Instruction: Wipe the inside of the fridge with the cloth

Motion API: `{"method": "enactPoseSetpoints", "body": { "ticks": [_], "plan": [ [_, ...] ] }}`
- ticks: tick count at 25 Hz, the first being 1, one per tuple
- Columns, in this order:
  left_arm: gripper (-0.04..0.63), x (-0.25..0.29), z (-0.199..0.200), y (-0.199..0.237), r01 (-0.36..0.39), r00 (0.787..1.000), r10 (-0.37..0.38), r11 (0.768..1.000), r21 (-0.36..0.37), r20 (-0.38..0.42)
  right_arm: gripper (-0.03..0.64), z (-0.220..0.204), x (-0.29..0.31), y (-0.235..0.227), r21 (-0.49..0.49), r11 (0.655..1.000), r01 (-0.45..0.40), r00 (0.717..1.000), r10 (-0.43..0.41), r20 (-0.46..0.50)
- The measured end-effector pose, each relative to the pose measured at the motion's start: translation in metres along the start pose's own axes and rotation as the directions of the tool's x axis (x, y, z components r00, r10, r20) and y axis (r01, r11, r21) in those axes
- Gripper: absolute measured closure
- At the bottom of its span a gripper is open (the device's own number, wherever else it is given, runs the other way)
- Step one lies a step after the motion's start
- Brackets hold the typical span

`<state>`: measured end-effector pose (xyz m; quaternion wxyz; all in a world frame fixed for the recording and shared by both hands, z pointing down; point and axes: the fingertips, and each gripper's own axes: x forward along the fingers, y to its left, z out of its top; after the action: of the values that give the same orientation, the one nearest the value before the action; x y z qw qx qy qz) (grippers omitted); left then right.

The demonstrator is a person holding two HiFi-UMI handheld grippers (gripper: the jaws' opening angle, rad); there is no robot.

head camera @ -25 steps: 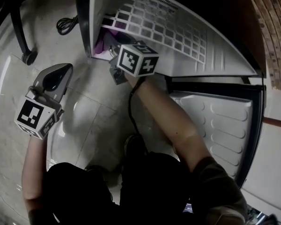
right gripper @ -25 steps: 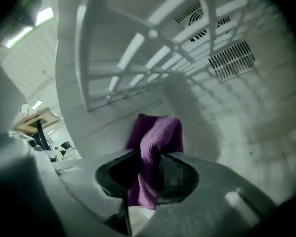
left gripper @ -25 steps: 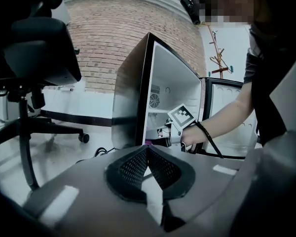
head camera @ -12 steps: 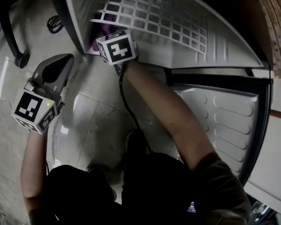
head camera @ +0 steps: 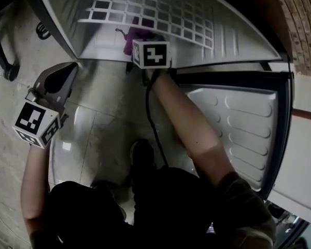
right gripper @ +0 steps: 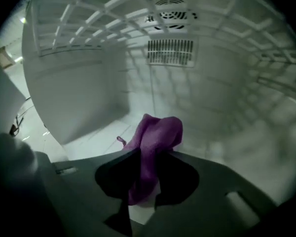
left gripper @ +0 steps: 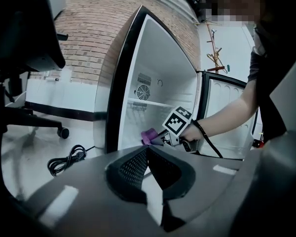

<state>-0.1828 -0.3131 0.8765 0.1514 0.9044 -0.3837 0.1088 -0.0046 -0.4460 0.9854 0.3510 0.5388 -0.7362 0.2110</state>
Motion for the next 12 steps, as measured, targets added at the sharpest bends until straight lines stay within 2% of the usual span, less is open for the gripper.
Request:
{"method": "enactPoseSetpoints", "body": {
  "ticks": [2,6,7,10,12],
  "plan": [
    [0.578,0.006,-0.001,-0.006,0.018,1.000,-0.018,1.000,0.016,0.000,0.538,-0.008,-0.005,-0.021,0.025,0.998,0.051,0.999,-0.050,-0.019],
    [0.578,0.015,0.002,-0.023,0.071,0.997,-0.066,0.989,0.129,-0.038,0.536,-0.031,-0.014,-0.050,0.104,0.987,0.126,0.988,-0.116,-0.101],
    [0.578,0.017,0.003,-0.026,0.081,0.996,-0.075,0.987,0.141,-0.044,0.535,-0.036,-0.015,-0.056,0.119,0.982,0.145,0.984,-0.131,-0.123],
    [0.578,0.020,0.002,-0.030,0.097,0.995,-0.092,0.985,0.146,-0.040,0.535,-0.040,-0.025,-0.084,0.105,0.960,0.261,0.959,-0.245,-0.144],
    [0.578,0.019,0.000,-0.031,0.100,0.995,-0.096,0.985,0.143,-0.036,0.535,-0.042,-0.026,-0.085,0.188,0.949,0.252,0.965,-0.232,-0.124]
  ]
}}
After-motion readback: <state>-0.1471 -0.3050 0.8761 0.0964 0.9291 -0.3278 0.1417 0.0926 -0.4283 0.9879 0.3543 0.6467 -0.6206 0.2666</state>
